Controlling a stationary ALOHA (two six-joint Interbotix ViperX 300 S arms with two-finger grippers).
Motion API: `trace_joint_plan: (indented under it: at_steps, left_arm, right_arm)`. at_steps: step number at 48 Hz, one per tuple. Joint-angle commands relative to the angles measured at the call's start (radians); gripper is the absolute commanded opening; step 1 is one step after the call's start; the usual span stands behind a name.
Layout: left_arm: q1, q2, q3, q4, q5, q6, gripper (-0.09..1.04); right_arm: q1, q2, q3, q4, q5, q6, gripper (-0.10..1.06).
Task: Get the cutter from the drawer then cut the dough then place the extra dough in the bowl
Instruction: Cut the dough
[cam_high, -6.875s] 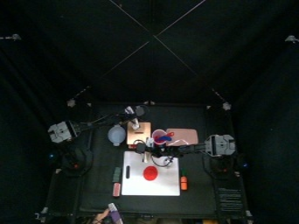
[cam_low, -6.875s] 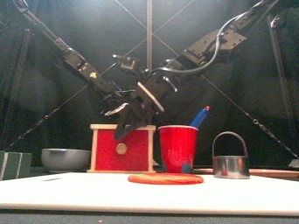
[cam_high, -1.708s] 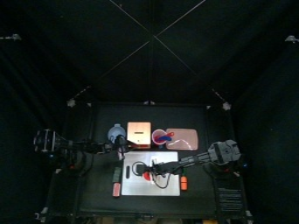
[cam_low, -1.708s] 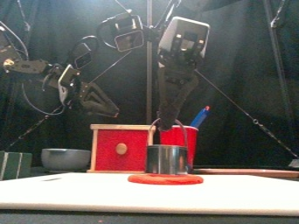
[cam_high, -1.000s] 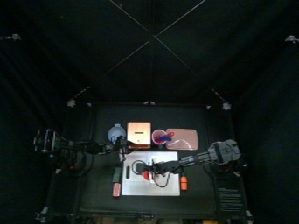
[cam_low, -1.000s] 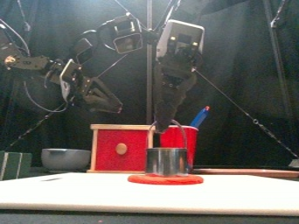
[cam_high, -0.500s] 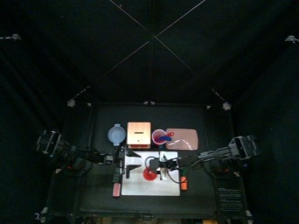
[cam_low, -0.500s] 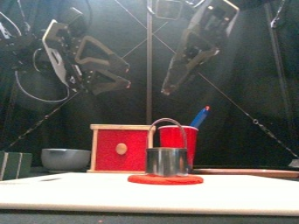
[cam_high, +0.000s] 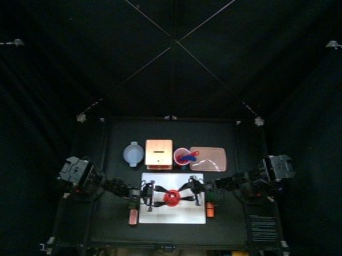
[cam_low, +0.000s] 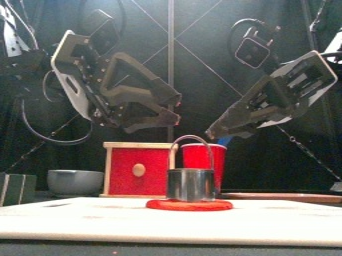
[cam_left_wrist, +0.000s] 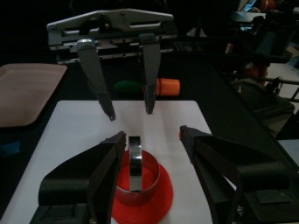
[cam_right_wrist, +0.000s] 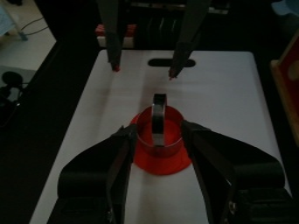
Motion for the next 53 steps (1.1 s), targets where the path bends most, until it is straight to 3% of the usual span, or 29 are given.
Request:
trace_joint_plan:
  at_steps: [1,6,10,33,40,53]
  left_arm:
    - [0.002,0.002,-0.020,-0.023,-0.006,0.005,0.89]
    - [0.002,0.011,-0.014,-0.048,0.008,0.008,0.89]
    - [0.003,0.025,-0.018,-0.048,0.026,0.006,0.89]
    - [0.035,0.083,-0.063,-0.054,0.072,0.006,0.88]
    - [0.040,0.080,-0.063,-0.055,0.072,0.011,0.87]
    - [0.040,0.083,-0.063,-0.058,0.074,0.031,0.82]
  right_arm:
    - [0.044,0.035,-0.003,0.137,-0.084,-0.095,0.82]
    - [0.078,0.066,0.009,0.229,-0.144,-0.150,0.82]
    - [0.091,0.078,0.017,0.258,-0.172,-0.160,0.82]
    - [0.092,0.106,-0.018,0.264,-0.183,-0.153,0.82]
    - [0.095,0.124,-0.040,0.249,-0.167,-0.170,0.82]
    - [0.098,0.118,-0.044,0.225,-0.156,-0.155,0.82]
